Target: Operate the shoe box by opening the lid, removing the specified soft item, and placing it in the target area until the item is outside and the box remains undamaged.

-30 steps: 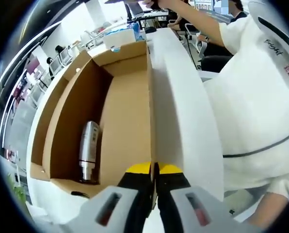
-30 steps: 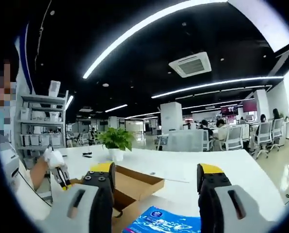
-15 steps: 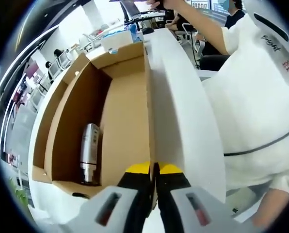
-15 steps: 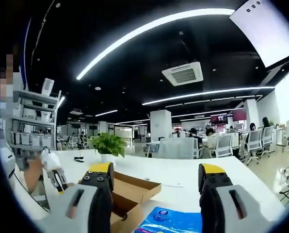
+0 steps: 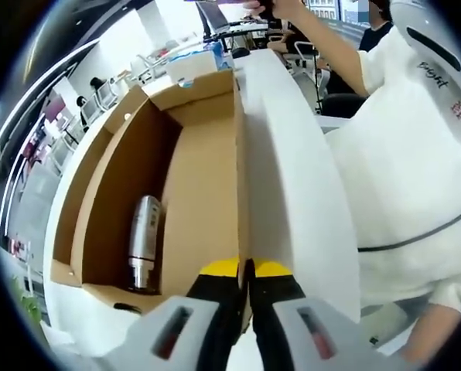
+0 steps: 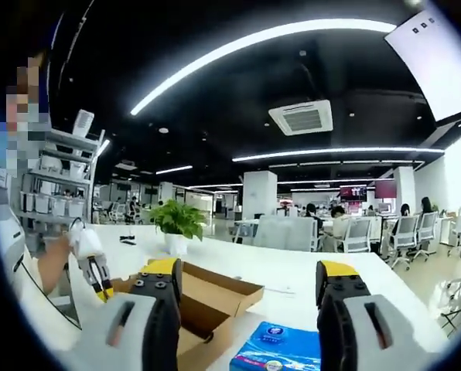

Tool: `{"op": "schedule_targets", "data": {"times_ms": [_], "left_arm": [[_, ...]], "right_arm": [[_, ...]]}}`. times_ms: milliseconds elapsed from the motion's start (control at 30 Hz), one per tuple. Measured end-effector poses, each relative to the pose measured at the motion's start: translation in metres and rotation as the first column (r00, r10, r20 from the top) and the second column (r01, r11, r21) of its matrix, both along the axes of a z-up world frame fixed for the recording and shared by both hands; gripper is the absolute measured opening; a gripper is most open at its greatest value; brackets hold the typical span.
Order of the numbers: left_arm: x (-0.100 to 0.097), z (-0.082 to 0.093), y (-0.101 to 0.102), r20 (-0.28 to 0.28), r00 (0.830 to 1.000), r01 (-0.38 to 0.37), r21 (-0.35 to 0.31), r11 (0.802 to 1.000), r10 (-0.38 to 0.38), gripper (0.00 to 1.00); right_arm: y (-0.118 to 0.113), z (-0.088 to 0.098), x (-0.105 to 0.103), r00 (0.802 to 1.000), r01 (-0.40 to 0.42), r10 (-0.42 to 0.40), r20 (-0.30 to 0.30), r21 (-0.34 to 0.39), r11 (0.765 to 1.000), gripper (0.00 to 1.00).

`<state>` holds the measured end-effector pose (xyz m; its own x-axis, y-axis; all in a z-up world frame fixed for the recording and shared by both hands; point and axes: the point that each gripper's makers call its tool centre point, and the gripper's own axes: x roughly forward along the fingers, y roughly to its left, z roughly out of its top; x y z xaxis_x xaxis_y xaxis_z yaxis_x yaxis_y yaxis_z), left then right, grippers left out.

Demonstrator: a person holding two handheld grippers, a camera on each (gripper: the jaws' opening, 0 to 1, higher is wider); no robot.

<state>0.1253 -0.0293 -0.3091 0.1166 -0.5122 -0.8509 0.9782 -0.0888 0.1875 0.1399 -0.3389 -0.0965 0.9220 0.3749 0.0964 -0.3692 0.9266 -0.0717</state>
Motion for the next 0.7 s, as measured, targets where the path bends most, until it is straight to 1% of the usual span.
{"op": "schedule_targets", "data": {"times_ms": [67, 100, 133, 200, 233, 267, 300, 333, 367, 433, 500, 533, 567, 600, 667, 700], "left_arm": [[-0.001, 0.0, 0.0, -0.015, 1.0, -0.017, -0.007, 1.0, 0.016, 0.02], [-0.001, 0.0, 0.0, -0.015, 1.0, -0.015, -0.009, 1.0, 0.015, 0.02], [-0.001, 0.0, 0.0, -0.011, 1.0, -0.009, -0.01, 1.0, 0.009, 0.02], [-0.001, 0.0, 0.0, -0.007, 1.0, -0.003, -0.011, 1.0, 0.003, 0.02], [-0.001, 0.0, 0.0, -0.007, 1.0, -0.002, -0.013, 1.0, 0.002, 0.02], [-0.001, 0.0, 0.0, -0.001, 1.0, 0.009, -0.017, 1.0, -0.009, 0.02], [-0.001, 0.0, 0.0, -0.003, 1.0, 0.007, -0.018, 1.0, -0.007, 0.02], [0.0, 0.0, 0.0, -0.004, 1.0, 0.006, -0.018, 1.0, -0.006, 0.02], [0.0, 0.0, 0.0, -0.013, 1.0, -0.003, -0.016, 1.0, 0.003, 0.02], [0.0, 0.0, 0.0, -0.021, 1.0, -0.008, -0.015, 1.0, 0.008, 0.02], [0.001, 0.0, 0.0, -0.034, 0.999, -0.016, -0.01, 1.0, 0.016, 0.02], [0.001, 0.0, 0.0, -0.037, 0.999, -0.017, -0.007, 1.0, 0.017, 0.02], [0.0, 0.0, 0.0, -0.045, 0.999, -0.022, -0.003, 1.0, 0.022, 0.02], [0.001, 0.0, 0.0, -0.047, 0.999, -0.024, -0.003, 1.0, 0.024, 0.02], [0.0, 0.0, 0.0, -0.052, 0.998, -0.026, -0.003, 1.0, 0.026, 0.02], [0.0, 0.0, 0.0, -0.051, 0.999, -0.02, -0.003, 1.0, 0.019, 0.02]], "right_arm": [[0.003, -0.001, -0.001, 1.0, 0.0, 0.0, 0.007, 0.006, 1.0, 0.66], [0.005, -0.004, -0.002, 1.0, -0.002, 0.002, -0.002, -0.001, 1.0, 0.61], [0.004, -0.005, -0.003, 1.0, 0.013, -0.013, -0.008, 0.019, 1.0, 0.56], [0.006, -0.006, -0.008, 1.0, -0.005, 0.005, 0.0, 0.024, 1.0, 0.47], [0.006, -0.007, -0.01, 1.0, -0.011, 0.011, -0.008, 0.043, 0.999, 0.46], [0.005, -0.004, -0.013, 1.0, -0.016, 0.016, 0.012, 0.066, 0.998, 0.46], [0.006, -0.003, -0.015, 0.999, -0.028, 0.026, 0.031, 0.056, 0.998, 0.45], [0.006, -0.003, -0.016, 0.999, -0.032, 0.03, 0.036, 0.051, 0.998, 0.42], [0.005, -0.003, -0.015, 0.999, -0.029, 0.027, 0.023, 0.051, 0.998, 0.4], [0.004, -0.005, -0.014, 1.0, -0.016, 0.015, 0.009, 0.059, 0.998, 0.4], [0.008, -0.005, -0.014, 1.0, -0.029, 0.029, 0.005, 0.069, 0.997, 0.4], [0.01, -0.005, -0.013, 0.999, -0.038, 0.037, 0.008, 0.063, 0.997, 0.4], [0.021, -0.004, -0.015, 0.995, -0.099, 0.099, 0.015, 0.043, 0.994, 0.4], [0.024, -0.003, -0.015, 0.992, -0.123, 0.122, 0.019, 0.052, 0.991, 0.4], [0.023, -0.004, -0.01, 0.992, -0.122, 0.122, 0.013, 0.067, 0.99, 0.41], [0.027, -0.009, -0.008, 0.989, -0.146, 0.146, -0.002, 0.059, 0.988, 0.41]]}}
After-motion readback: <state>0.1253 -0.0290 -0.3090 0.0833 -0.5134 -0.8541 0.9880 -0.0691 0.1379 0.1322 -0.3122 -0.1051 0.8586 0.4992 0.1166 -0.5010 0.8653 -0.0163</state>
